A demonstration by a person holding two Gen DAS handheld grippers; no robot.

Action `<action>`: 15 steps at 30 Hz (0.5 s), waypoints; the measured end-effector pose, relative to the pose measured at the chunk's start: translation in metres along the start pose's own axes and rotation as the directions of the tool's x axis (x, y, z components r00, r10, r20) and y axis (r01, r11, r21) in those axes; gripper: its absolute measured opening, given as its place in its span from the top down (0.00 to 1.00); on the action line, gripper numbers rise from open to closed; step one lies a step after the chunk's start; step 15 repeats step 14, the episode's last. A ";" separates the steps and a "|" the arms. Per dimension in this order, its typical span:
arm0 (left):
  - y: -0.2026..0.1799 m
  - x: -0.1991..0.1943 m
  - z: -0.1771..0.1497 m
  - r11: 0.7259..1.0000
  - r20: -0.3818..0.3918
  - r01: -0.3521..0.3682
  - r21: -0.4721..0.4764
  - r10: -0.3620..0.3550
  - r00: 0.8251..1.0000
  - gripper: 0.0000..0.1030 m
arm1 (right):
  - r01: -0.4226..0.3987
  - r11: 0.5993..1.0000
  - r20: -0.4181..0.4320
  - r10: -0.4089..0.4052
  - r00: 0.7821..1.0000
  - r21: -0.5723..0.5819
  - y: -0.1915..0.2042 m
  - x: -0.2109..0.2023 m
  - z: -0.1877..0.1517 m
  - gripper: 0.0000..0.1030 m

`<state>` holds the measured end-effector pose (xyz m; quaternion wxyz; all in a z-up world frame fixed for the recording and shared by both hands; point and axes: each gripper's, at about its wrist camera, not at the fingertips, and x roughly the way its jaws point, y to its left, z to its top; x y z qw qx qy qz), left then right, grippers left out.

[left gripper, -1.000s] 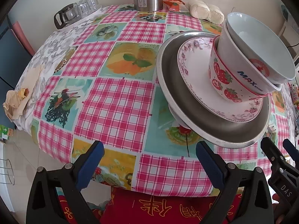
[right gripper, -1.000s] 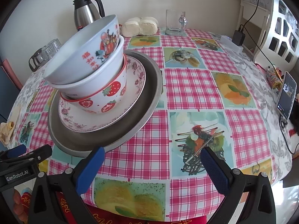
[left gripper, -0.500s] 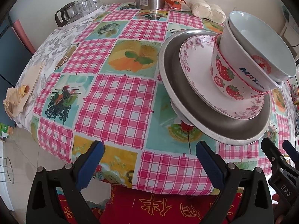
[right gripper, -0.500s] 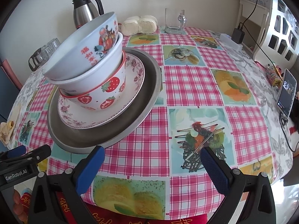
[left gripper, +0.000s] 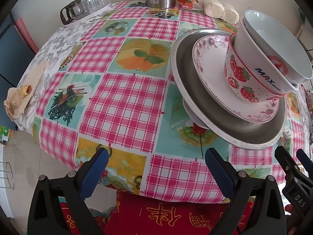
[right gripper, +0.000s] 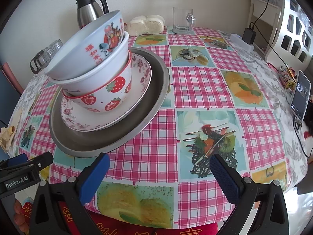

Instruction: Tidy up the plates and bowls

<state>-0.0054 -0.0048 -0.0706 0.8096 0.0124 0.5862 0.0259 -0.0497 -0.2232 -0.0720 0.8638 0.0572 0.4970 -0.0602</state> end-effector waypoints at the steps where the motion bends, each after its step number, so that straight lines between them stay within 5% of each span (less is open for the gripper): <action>1: 0.000 -0.001 0.000 1.000 0.003 -0.003 -0.001 0.003 1.000 0.04 | 0.000 1.000 0.000 0.000 1.000 0.000 0.000 0.000 0.000 0.00; 15: 0.003 -0.001 -0.001 1.000 0.006 -0.005 -0.015 0.005 1.000 0.04 | 0.000 1.000 0.000 0.000 1.000 0.004 -0.001 0.001 -0.001 0.00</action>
